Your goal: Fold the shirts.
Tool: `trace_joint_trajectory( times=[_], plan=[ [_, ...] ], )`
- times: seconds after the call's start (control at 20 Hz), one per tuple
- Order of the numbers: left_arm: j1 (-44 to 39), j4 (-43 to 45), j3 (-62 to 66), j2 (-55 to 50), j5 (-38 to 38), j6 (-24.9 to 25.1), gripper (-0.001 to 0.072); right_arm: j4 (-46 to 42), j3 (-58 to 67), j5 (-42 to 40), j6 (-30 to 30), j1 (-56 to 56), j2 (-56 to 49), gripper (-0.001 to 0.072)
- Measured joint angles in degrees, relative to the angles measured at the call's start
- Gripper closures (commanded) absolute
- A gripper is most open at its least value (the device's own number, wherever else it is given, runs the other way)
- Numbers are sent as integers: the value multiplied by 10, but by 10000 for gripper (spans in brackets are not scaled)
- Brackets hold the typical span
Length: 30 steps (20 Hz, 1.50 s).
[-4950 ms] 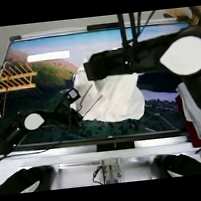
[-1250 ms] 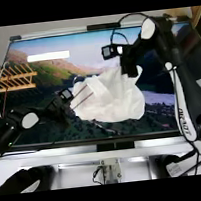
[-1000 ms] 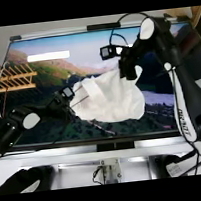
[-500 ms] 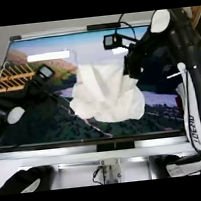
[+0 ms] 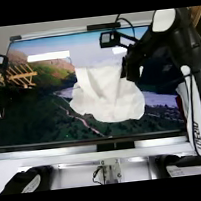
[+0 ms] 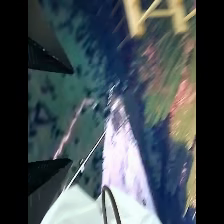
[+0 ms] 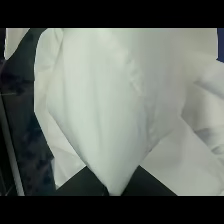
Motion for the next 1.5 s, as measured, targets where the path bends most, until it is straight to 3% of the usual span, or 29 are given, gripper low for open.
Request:
trace_joint_trajectory(
  times=[0.15,0.4,0.7,0.95,1.25,1.35,1.5],
  plan=[
    [14,-115,-68,-2,16,-35,161,-18,0,-9,58,8,7,652],
    [-43,-291,-156,-36,115,-55,157,-34,0,-14,165,13,35,653],
    [-154,-424,-143,-124,264,-61,135,-30,0,-23,245,16,85,653],
    [-184,-467,-67,-181,324,-61,138,-6,0,-16,289,17,105,653],
    [-192,-478,-9,-222,341,-63,142,1,0,-12,304,17,109,652],
    [-192,-480,-3,-231,341,-75,164,2,0,-8,305,17,110,653],
    [-192,-481,3,-231,342,-88,255,-1,0,-7,307,17,110,653]
  ],
)
